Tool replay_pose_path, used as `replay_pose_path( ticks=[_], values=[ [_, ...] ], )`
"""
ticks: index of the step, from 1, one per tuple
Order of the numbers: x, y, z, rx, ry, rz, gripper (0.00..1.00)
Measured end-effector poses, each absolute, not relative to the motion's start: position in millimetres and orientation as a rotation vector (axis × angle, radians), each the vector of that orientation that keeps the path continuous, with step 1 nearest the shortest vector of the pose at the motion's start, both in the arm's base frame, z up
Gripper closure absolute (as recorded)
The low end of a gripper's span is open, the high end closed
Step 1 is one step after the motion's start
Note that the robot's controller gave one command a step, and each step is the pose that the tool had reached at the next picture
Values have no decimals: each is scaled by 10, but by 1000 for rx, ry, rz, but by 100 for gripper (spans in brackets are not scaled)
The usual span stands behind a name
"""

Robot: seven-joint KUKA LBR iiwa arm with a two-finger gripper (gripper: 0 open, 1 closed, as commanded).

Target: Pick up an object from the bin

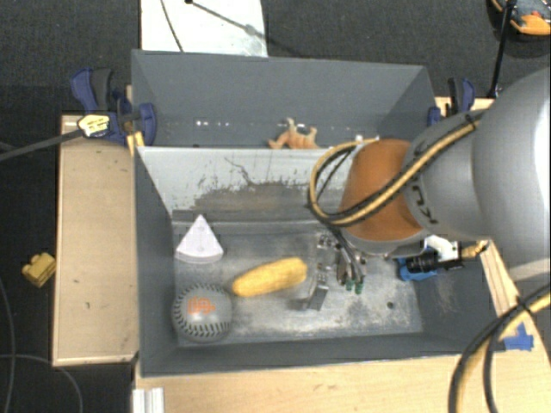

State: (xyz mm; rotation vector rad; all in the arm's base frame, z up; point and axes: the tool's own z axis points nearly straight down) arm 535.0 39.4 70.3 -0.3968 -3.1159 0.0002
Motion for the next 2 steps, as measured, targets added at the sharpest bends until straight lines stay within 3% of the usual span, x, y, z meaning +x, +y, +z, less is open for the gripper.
replay_pose_path(
  ticks=[1,2],
  values=[
    [5350,394,703,-395,-3116,0,0],
    [5522,594,706,-307,-3126,5,0]
  ],
)
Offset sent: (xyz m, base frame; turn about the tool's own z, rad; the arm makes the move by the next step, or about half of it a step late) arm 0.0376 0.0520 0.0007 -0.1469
